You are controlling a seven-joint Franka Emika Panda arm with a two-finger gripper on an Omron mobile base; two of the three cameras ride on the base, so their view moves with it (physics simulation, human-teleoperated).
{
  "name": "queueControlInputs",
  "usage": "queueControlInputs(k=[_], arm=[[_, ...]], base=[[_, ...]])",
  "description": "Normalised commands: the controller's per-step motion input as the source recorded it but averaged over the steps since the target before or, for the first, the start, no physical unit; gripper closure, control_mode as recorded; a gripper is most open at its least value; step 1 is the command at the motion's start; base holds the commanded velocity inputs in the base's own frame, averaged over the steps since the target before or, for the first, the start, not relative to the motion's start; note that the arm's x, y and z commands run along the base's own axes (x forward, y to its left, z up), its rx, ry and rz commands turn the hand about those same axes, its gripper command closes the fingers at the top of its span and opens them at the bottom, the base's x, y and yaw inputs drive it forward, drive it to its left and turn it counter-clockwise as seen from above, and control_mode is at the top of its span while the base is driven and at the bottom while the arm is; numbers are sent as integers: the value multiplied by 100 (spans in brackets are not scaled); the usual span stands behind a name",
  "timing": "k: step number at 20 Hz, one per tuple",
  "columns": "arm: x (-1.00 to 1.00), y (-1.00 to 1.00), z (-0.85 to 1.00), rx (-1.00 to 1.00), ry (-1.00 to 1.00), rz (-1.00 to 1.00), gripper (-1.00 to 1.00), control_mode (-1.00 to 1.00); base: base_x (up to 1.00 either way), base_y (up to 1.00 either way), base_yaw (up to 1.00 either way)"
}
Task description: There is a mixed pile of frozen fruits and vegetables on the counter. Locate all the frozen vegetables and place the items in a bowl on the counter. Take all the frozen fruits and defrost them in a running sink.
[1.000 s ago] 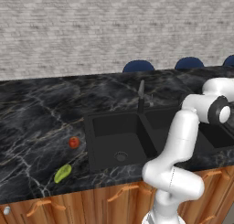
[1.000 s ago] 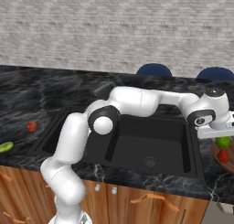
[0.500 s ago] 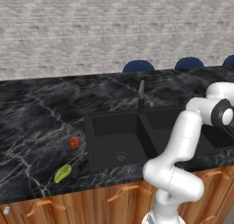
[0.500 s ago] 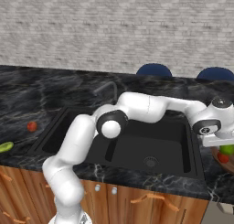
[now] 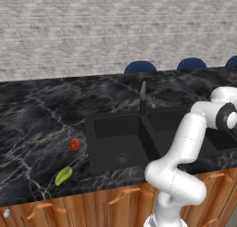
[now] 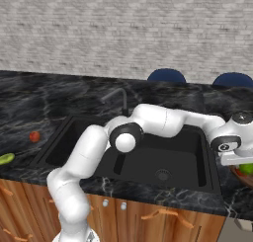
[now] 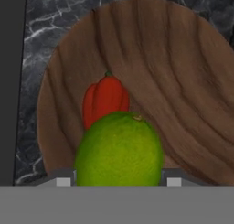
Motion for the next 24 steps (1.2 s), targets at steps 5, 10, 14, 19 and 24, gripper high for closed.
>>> queueControlInputs(k=[5,10,14,19,24], arm=[[0,-5,-21,0,3,0,-100,-100],[0,-14,-17,1,1,0,-100,-100],[0,-18,-4,1,0,1,-100,-100],[1,4,7,-1,2,-2,-100,-100],[2,40,30,-8,-1,-4,-100,-100]], base=[[0,0,0],[0,0,0],[0,0,0],[0,0,0],[0,0,0]])
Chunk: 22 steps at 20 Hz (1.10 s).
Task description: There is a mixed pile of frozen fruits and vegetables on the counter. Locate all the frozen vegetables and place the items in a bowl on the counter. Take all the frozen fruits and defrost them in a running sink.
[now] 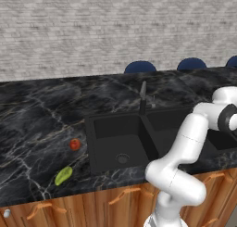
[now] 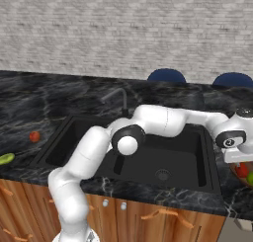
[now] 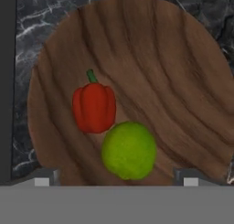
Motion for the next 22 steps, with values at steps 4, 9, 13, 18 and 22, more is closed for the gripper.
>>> queueControlInputs(k=[4,9,13,18,22], arm=[[5,58,5,-8,-3,0,-100,-100],[4,50,10,-8,-6,-3,-100,-100],[7,44,13,-6,-3,-5,-100,-100],[8,42,17,-1,-3,-6,-100,-100],[2,54,22,-2,0,-1,-100,-100]], base=[[0,0,0],[0,0,0],[0,0,0],[0,0,0],[0,0,0]])
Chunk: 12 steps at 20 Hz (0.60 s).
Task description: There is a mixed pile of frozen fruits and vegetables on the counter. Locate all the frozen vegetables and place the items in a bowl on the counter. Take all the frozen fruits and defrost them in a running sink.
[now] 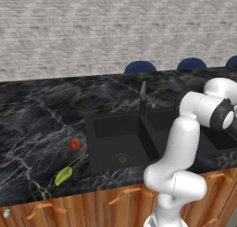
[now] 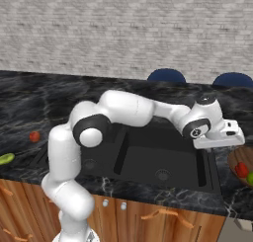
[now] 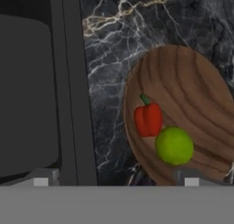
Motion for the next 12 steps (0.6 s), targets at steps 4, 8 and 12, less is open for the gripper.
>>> queueControlInputs(k=[4,8,12], arm=[[7,59,15,-2,5,0,-100,-100],[7,54,1,-1,10,1,-100,-100],[14,52,0,-2,4,-1,-100,-100]], base=[[0,0,0],[0,0,0],[0,0,0]])
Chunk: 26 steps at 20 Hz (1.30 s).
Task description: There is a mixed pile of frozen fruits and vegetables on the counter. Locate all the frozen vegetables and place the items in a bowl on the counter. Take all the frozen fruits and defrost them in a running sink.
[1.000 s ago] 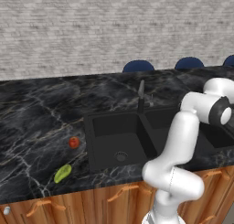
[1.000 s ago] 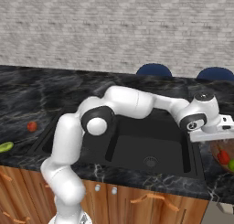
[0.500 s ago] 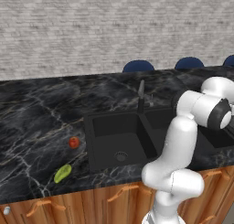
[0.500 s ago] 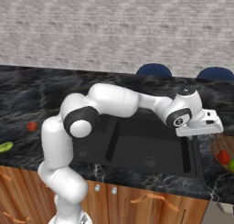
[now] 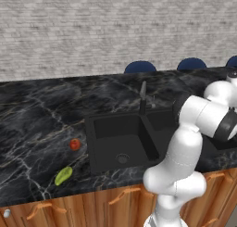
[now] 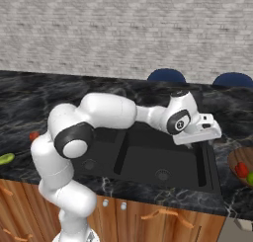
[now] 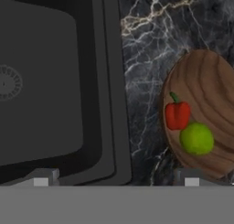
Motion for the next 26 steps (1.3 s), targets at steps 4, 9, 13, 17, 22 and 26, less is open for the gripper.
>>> queueControlInputs(k=[4,9,13,17,22,26], arm=[[11,17,-3,2,1,-15,-100,-100],[4,7,-1,7,-2,-18,-100,-100],[2,7,-1,7,-2,-18,-100,-100],[1,32,-5,-1,-4,-11,-100,-100],[2,61,-13,-3,0,-1,-100,-100],[3,62,-12,-3,0,0,-100,-100]], base=[[0,0,0],[0,0,0],[0,0,0],[0,0,0],[0,0,0],[0,0,0]])
